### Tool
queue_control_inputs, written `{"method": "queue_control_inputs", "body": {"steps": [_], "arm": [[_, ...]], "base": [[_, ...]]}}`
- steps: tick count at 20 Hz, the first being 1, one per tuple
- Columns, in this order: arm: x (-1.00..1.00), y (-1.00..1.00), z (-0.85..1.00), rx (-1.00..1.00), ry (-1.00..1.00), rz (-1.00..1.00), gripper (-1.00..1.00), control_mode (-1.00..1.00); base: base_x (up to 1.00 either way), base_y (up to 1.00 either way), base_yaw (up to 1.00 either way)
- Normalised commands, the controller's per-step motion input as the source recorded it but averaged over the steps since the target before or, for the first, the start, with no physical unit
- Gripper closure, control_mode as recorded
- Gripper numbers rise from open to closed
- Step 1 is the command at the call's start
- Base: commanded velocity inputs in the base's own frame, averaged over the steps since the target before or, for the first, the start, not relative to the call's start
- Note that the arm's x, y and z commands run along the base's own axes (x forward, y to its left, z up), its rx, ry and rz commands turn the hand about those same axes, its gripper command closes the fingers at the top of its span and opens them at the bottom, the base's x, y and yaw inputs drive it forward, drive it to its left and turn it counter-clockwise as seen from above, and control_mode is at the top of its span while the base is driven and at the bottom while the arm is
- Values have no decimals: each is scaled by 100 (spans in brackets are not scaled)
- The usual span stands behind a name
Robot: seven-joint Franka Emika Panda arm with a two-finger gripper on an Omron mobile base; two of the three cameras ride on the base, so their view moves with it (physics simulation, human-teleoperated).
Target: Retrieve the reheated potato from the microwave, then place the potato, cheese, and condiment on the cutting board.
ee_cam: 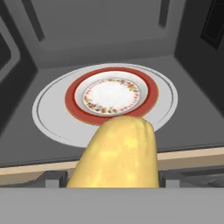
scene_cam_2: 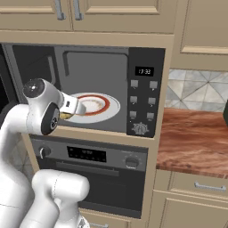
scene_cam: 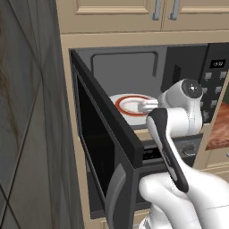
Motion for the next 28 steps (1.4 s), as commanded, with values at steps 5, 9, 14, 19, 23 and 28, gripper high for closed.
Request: {"method": "queue_control_inputs", "body": {"steps": [5, 9, 14, 19, 23, 28], "arm": [[-25, 5, 5, 0, 1, 5, 100, -100], [-1, 0, 1, 0, 0, 1, 100, -100], [0, 0, 0, 0, 0, 0, 100, -100], [0, 0, 0, 0, 0, 0, 100, -100], [0, 0, 0, 0, 0, 0, 100, 100], [0, 0, 0, 0, 0, 0, 100, 100]], "base": [[0, 0, 0], [0, 0, 0], [0, 0, 0], [0, 0, 0], [0, 0, 0], [0, 0, 0]]}}
